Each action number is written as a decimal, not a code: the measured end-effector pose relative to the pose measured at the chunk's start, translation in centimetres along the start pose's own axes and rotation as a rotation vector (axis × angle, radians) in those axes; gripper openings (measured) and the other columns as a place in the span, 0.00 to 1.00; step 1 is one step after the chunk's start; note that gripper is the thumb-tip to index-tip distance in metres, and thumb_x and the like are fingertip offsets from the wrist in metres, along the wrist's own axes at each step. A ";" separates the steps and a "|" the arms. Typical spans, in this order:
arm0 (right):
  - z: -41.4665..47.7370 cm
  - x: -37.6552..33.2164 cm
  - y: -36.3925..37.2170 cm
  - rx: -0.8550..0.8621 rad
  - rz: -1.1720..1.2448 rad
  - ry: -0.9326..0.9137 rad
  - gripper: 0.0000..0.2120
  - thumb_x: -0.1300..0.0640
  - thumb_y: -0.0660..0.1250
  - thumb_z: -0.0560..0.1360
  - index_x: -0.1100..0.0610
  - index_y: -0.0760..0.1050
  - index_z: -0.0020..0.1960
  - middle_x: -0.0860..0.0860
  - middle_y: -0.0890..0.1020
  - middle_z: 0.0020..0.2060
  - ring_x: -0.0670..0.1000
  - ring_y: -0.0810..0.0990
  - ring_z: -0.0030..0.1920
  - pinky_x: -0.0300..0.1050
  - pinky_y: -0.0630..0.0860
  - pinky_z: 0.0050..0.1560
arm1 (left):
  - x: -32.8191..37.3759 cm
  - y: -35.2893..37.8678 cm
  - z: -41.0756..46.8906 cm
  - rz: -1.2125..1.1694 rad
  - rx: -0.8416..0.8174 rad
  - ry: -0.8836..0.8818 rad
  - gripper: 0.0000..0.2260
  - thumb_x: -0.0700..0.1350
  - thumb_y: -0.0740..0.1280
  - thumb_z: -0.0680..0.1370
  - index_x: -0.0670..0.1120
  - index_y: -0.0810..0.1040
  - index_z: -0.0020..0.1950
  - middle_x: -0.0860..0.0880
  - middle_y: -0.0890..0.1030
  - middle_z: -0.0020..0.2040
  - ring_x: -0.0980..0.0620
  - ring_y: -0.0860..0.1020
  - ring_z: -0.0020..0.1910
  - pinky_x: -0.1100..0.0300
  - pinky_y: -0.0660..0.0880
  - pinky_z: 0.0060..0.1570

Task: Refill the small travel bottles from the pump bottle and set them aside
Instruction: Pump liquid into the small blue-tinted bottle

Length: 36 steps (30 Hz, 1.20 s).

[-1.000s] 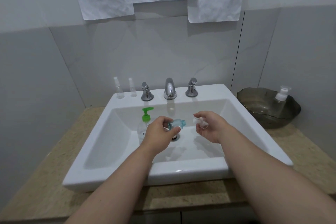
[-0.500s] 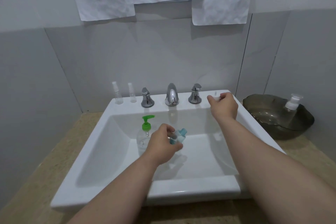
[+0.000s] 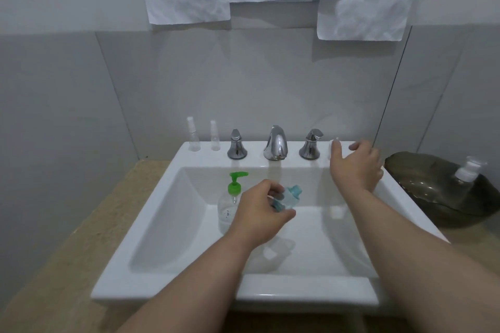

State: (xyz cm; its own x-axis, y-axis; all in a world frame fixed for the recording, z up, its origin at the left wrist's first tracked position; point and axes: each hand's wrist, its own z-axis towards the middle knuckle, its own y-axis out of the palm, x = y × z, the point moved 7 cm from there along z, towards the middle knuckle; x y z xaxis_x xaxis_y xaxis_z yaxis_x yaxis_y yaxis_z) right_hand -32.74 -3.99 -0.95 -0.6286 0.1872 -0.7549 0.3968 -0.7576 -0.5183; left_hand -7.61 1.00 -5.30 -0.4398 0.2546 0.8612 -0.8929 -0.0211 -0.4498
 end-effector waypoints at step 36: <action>-20.0 -8.2 13.6 -0.999 -0.054 0.052 0.52 0.33 0.71 0.69 0.52 0.48 0.80 0.55 0.64 0.72 0.62 0.68 0.72 0.58 0.71 0.68 | -4.1 -12.2 -0.8 0.107 0.695 -0.250 0.18 0.48 0.73 0.78 0.47 0.72 0.64 0.50 0.81 0.59 0.45 0.80 0.56 0.55 0.72 0.52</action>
State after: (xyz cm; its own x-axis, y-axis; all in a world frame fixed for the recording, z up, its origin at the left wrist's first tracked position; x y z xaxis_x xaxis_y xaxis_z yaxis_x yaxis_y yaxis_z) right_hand -8.82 -3.28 -9.85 -0.6418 0.2513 -0.7245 0.7635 0.1211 -0.6344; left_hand 5.16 1.02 -3.53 -0.4624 -0.0088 0.8866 -0.6628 -0.6608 -0.3522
